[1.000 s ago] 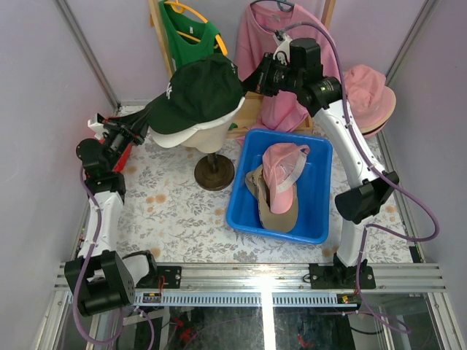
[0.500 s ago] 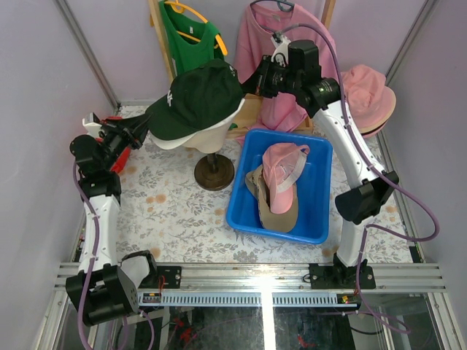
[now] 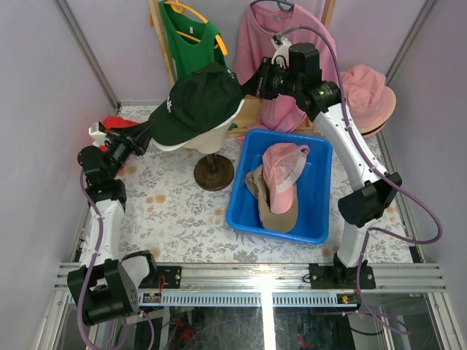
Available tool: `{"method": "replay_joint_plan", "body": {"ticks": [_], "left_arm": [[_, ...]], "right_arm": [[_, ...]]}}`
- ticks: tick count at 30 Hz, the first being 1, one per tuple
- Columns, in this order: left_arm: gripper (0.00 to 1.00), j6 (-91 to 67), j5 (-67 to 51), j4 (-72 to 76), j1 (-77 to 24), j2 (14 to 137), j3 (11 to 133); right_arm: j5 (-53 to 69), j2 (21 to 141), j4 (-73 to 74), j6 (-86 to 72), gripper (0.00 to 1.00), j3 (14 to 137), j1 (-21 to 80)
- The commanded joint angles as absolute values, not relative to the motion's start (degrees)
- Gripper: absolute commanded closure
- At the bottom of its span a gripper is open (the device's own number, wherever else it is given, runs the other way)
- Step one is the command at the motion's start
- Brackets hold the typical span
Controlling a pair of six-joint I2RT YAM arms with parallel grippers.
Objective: Stack the hats
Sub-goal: Stack the hat on the hat.
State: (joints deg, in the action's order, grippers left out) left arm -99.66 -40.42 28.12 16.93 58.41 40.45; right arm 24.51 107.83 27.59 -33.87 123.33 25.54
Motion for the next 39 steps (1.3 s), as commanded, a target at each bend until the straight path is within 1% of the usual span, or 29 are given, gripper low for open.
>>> {"method": "replay_joint_plan", "body": {"ticks": [1, 6, 15, 20, 22, 23, 28, 33, 36, 39], "left_arm": [[1.0, -97.4, -42.2, 23.8, 18.5, 60.5, 35.8], [1.0, -96.8, -42.6, 25.0, 18.5, 61.5, 34.1], [1.0, -97.2, -42.4, 25.6, 18.5, 63.0, 33.6], [0.86, -96.7, -39.9, 21.6, 18.6, 61.2, 34.2], [0.76, -96.7, -38.3, 19.8, 18.6, 60.1, 34.4], [0.73, -96.7, -37.9, 19.1, 18.6, 59.8, 34.6], [0.68, -95.7, -36.5, 16.0, 18.6, 58.9, 36.7], [0.67, -95.3, -34.7, 13.8, 18.6, 57.6, 38.0], [0.67, -94.7, -33.3, 11.5, 18.8, 56.5, 39.1], [0.66, -93.7, -31.8, 8.9, 19.1, 55.5, 40.5]], "right_arm": [[20.8, 108.4, 33.7, -31.6, 1.0, 122.1, 24.2], [20.7, 109.0, 33.5, -31.9, 1.0, 122.4, 24.2], [20.9, 111.0, 35.5, -32.0, 1.0, 127.5, 24.2], [21.3, 111.3, 35.7, -31.9, 1.0, 128.3, 24.2], [21.6, 111.4, 35.6, -32.0, 1.0, 128.3, 24.2], [21.7, 111.3, 35.6, -31.9, 1.0, 128.4, 24.2], [21.6, 110.9, 35.8, -31.7, 1.0, 128.6, 24.3], [21.8, 110.3, 35.3, -31.6, 1.0, 127.9, 24.2], [21.8, 110.0, 35.0, -31.6, 0.94, 128.0, 24.2], [21.9, 109.8, 34.7, -31.5, 0.84, 128.2, 24.3]]}}
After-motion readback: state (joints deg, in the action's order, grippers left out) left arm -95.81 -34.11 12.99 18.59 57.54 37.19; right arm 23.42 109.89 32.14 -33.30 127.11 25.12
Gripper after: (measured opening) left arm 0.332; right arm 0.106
